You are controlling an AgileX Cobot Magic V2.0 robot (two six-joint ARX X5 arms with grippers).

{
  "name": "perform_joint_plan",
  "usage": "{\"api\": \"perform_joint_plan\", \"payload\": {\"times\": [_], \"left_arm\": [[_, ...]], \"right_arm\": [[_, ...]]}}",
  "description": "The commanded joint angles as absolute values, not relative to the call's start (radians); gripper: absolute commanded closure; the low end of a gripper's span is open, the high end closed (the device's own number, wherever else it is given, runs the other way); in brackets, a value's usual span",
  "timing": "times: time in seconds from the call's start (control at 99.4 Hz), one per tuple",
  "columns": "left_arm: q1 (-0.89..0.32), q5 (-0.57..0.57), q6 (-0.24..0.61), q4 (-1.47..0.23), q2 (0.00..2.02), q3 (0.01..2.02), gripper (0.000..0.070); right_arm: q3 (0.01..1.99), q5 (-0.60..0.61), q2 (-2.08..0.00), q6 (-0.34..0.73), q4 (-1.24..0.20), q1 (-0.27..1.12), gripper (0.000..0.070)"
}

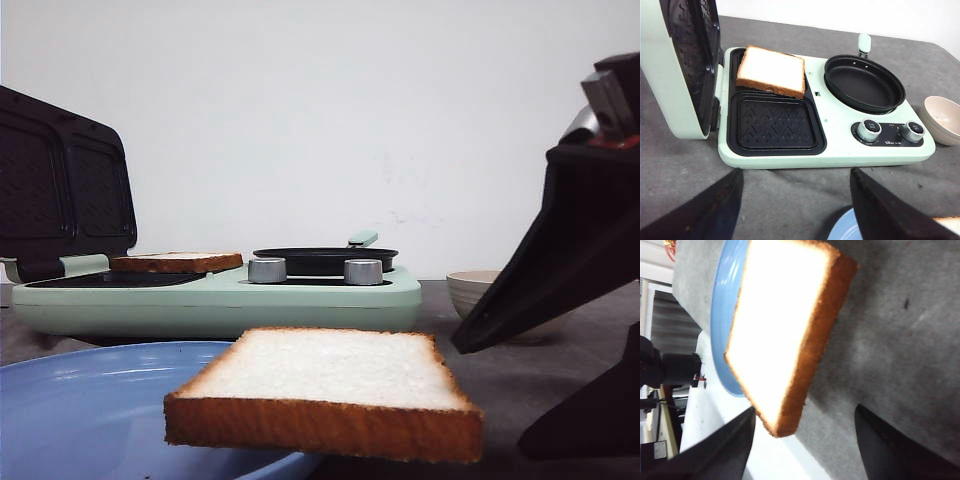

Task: Make breakfast with bread and shrimp
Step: 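Grasp the second bread slice on the blue plate with the right gripper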

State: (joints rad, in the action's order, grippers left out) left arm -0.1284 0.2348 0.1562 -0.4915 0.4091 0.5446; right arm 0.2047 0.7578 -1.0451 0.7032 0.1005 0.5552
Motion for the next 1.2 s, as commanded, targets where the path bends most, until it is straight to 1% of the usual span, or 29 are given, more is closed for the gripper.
{"api": "perform_joint_plan", "payload": {"times": [0.0, 0.372, 0.563, 0.865, 1.187], "left_arm": [[-0.13, 0.233, 0.147, -0.489, 0.41, 0.548, 0.035], [-0.13, 0.233, 0.147, -0.507, 0.41, 0.549, 0.035], [-0.13, 0.233, 0.147, -0.508, 0.41, 0.549, 0.035], [-0.13, 0.233, 0.147, -0.508, 0.41, 0.549, 0.035], [-0.13, 0.233, 0.147, -0.509, 0.41, 0.549, 0.035]], "right_arm": [[0.202, 0.775, -1.081, 0.719, 0.132, 0.562, 0.031], [0.202, 0.863, -1.215, 0.763, 0.3, 0.562, 0.031], [0.203, 0.874, -1.262, 0.787, 0.364, 0.581, 0.031], [0.204, 0.865, -1.287, 0.827, 0.426, 0.627, 0.0311], [0.204, 0.863, -1.287, 0.832, 0.426, 0.634, 0.0311]]}}
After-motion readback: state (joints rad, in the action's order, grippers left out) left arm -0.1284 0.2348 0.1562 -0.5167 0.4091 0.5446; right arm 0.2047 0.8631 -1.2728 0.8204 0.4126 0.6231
